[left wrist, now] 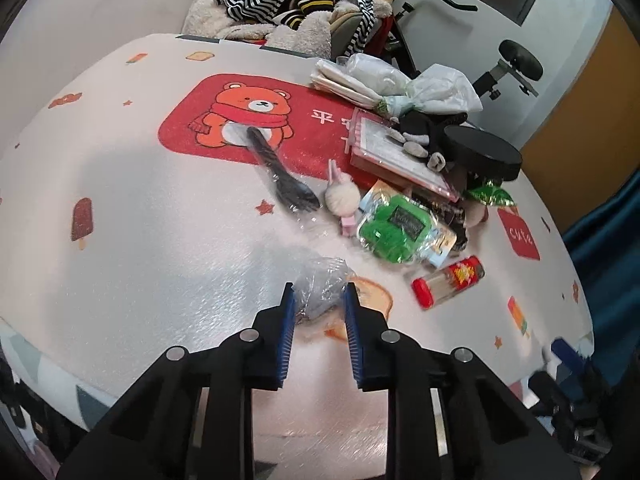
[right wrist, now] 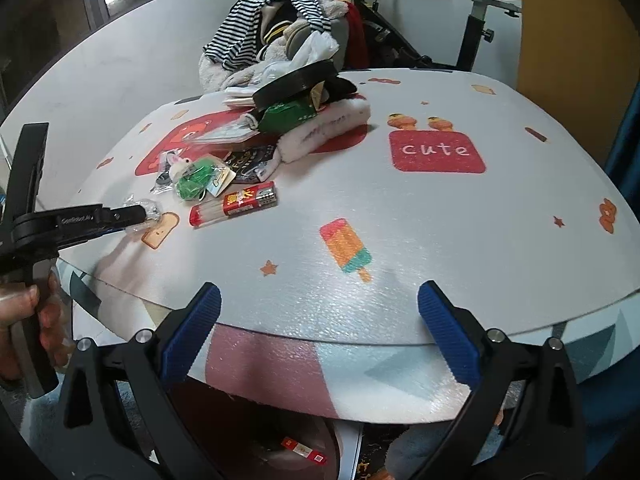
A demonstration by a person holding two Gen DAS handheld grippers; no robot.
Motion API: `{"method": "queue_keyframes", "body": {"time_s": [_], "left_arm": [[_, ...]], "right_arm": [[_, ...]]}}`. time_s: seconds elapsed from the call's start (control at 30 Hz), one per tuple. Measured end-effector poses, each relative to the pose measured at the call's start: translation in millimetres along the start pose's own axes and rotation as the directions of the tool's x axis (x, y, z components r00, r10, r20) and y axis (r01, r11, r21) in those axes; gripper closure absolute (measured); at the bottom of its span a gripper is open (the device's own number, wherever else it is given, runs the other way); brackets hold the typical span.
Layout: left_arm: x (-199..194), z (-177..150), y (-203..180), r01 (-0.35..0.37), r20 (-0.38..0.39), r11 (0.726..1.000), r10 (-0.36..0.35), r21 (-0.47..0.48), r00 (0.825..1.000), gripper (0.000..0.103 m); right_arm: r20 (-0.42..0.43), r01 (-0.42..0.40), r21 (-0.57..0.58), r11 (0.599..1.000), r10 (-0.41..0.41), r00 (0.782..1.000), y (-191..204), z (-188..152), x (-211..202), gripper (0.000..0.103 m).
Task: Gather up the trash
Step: 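Move the left tool to the clear plastic bag and grasp it, then grasp the red lighter with the right tool while the left tool lifts the bag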
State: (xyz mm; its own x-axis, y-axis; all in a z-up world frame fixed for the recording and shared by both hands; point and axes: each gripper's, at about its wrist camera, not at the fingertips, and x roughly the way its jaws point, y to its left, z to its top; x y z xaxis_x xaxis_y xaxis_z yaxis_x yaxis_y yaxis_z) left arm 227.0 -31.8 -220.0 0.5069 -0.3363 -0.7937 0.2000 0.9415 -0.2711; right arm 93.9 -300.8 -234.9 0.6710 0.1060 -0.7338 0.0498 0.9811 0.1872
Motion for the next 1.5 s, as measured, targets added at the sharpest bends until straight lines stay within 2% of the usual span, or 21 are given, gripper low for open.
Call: {"method": "queue_keyframes", "body": {"time_s": [0.17,0.27,0.37,0.5,0.67,0.77,0.8,0.83,0.87,1.0,1.23,1.43,1.5], "left_arm": [[-19,-8,20,0.009,0.022,0.999,-0.008,-0.052,1.000,0.083],[-35,-14,28,0.025,0.039,0.997,-0.023,-0.068,0.999,0.083],[-47,-21,33,0.037,0.039,0.996,-0.034,-0.076,0.999,0.083],[-63,-34,37,0.052,0.045,0.995,-0.048,-0.084,0.998,0.083],[-77,-45,37,0.058,0.066,0.995,-0.053,-0.077,0.996,0.083],[-82,-48,37,0.063,0.073,0.995,-0.057,-0.077,0.996,0.083],[-83,-49,36,0.063,0.073,0.995,-0.058,-0.073,0.996,0.083],[-83,-50,36,0.062,0.073,0.996,-0.057,-0.069,0.996,0.083],[-84,-51,34,0.064,0.072,0.996,-0.059,-0.063,0.996,0.083],[-87,-54,28,0.074,0.072,0.996,-0.071,-0.045,0.995,0.083],[-93,-75,12,0.092,0.060,0.995,-0.094,0.030,0.994,0.083],[-98,-113,-12,0.107,0.033,0.982,-0.114,0.158,0.993,0.083],[-93,-131,-19,0.106,0.000,0.975,-0.108,0.197,0.994,0.083]], "right_arm": [[-0.023,-0.043,-0.032,0.999,0.043,0.999,20,16,19,0.006],[-0.084,-0.058,-0.071,0.996,0.052,0.995,39,31,41,0.006],[-0.105,-0.042,-0.107,0.993,0.031,0.994,56,45,59,0.006],[-0.139,-0.019,-0.097,0.995,0.005,0.990,69,63,82,0.006],[-0.171,0.018,-0.159,0.987,-0.045,0.984,85,68,101,0.005],[-0.158,0.039,-0.193,0.980,-0.071,0.985,91,68,105,0.007],[-0.152,0.038,-0.198,0.979,-0.069,0.986,90,67,104,0.010],[-0.144,0.032,-0.201,0.979,-0.062,0.988,90,67,103,0.019],[-0.144,0.027,-0.205,0.978,-0.058,0.988,90,67,101,0.019],[-0.149,-0.002,-0.206,0.979,-0.029,0.988,86,61,89,0.019],[-0.057,-0.080,-0.162,0.984,0.072,0.996,65,35,35,0.019],[0.005,-0.100,-0.174,0.980,0.103,0.995,48,-3,-16,0.019],[0.021,-0.111,-0.169,0.979,0.116,0.993,44,-14,-28,0.019]]}}
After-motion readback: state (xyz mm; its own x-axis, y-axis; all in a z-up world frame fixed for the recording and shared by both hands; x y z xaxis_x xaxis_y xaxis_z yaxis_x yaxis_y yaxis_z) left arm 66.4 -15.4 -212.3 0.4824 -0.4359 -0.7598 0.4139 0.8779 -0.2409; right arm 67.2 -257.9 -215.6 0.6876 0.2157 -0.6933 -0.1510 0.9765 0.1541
